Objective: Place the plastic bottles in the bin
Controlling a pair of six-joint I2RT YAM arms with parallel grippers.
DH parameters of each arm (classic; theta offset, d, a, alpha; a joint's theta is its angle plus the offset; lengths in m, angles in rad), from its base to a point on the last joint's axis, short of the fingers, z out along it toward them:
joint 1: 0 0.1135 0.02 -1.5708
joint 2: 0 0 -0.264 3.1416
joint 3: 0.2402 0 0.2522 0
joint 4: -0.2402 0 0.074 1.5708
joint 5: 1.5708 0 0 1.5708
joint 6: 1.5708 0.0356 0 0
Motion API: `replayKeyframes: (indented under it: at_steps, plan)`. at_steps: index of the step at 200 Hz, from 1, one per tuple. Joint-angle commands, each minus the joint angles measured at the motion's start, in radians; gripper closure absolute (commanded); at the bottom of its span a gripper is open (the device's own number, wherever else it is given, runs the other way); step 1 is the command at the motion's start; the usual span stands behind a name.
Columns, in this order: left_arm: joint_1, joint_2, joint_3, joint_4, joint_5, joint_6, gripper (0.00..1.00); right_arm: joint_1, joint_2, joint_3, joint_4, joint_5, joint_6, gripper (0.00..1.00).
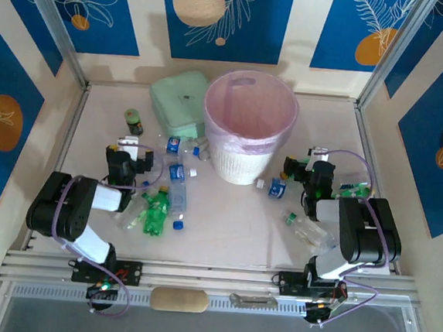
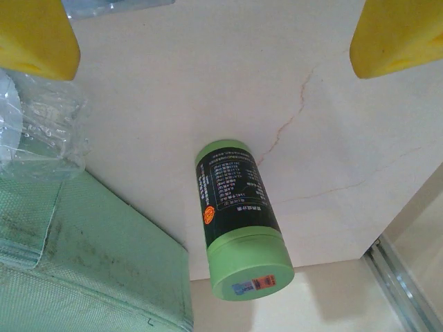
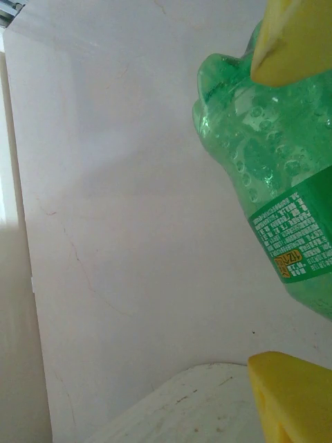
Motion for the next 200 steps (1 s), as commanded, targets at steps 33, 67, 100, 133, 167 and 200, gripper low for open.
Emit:
replayKeyframes:
  at_steps: [33, 67, 100, 133, 167, 200]
  plan:
    - [0.008, 0.006, -0.002, 0.016, 0.004, 0.0, 0.0, -0.003, -0.005, 0.004, 0.028, 0.006, -0.002, 0.01]
    - [0.008, 0.006, 0.0, 0.014, 0.005, 0.0, 0.0, -0.005, -0.005, 0.004, 0.027, 0.006, -0.002, 0.01]
    - [0.009, 0.007, 0.0, 0.014, 0.007, 0.0, 0.0, -0.008, -0.005, 0.005, 0.025, -0.004, 0.0, 0.01]
    - [0.013, 0.005, 0.003, 0.006, 0.016, -0.003, 0.0, -0.011, -0.005, 0.006, 0.021, -0.006, 0.001, 0.01]
    - [0.014, 0.005, 0.004, 0.004, 0.021, -0.003, 0.0, -0.009, -0.005, 0.007, 0.022, -0.007, 0.001, 0.01]
    - [0.017, 0.004, 0.004, 0.001, 0.028, -0.005, 0.0, -0.009, -0.006, 0.004, 0.024, -0.006, 0.0, 0.01]
